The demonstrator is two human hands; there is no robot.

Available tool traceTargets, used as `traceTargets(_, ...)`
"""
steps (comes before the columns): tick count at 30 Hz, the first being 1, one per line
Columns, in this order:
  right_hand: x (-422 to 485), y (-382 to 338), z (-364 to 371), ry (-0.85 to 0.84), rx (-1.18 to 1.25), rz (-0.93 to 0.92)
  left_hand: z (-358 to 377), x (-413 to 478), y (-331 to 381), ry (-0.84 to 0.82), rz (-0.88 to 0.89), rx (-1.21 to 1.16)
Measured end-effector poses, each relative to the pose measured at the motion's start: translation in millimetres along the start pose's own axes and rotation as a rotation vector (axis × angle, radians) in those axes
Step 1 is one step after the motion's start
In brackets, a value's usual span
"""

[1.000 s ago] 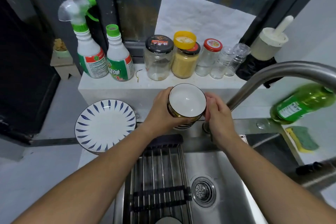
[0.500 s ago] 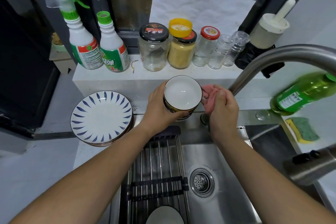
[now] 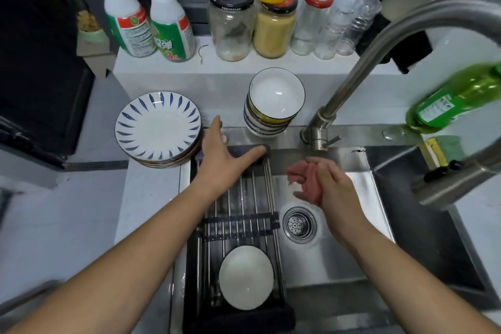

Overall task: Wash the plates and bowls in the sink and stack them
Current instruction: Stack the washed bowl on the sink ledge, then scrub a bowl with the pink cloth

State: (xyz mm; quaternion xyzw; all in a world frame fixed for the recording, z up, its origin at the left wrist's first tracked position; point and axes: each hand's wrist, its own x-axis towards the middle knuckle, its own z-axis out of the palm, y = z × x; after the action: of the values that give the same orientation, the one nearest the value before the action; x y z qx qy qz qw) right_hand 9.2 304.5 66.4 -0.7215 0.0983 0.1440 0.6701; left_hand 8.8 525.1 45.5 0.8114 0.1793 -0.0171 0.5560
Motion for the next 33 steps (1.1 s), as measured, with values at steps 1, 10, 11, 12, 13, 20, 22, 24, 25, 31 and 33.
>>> traceTargets(1,-10.2,12.0,-1.7,-0.013,-0.003,0.043,-3.4,-17.9,-5.2,-0.002,-0.003,-0.047)
traceTargets(10,-79.7,104.7,17.4,-0.231,-0.331,0.088,9.4,-157.4,-84.5,-0.157,-0.661,-0.227)
traceTargets(11,-83.6,110.1,20.6,-0.251,-0.348,0.100,13.3,-165.1,-92.6,-0.175,-0.715,-0.271)
traceTargets(12,-86.2,115.4,23.1,-0.253,-0.353,0.119,17.3,-170.4,-102.9,-0.187,-0.766,-0.330)
traceTargets(13,-89.2,118.2,25.3,-0.242,-0.346,0.146,20.0,-174.6,-108.9,-0.188,-0.812,-0.394)
traceTargets(20,-101.5,111.9,33.6,-0.130,-0.277,0.217,20.1,-173.8,-88.3,-0.169,-0.748,-0.425)
traceTargets(22,-101.8,102.4,31.6,-0.089,-0.218,0.213,18.0,-169.7,-77.1,-0.161,-0.686,-0.415)
traceTargets(24,-102.9,91.6,26.6,-0.074,-0.179,0.195,15.3,-169.1,-68.0,-0.174,-0.614,-0.382)
traceTargets(25,-103.8,85.7,23.3,-0.076,-0.161,0.177,12.8,-169.3,-62.3,-0.178,-0.578,-0.371)
traceTargets(31,-108.3,43.3,-15.2,-0.092,-0.124,0.109,10.1,-173.1,-19.8,-0.243,-0.485,-0.568)
traceTargets(33,-110.7,26.0,-30.9,-0.108,-0.138,0.063,15.4,-174.5,-3.8,-0.264,-0.454,-0.616)
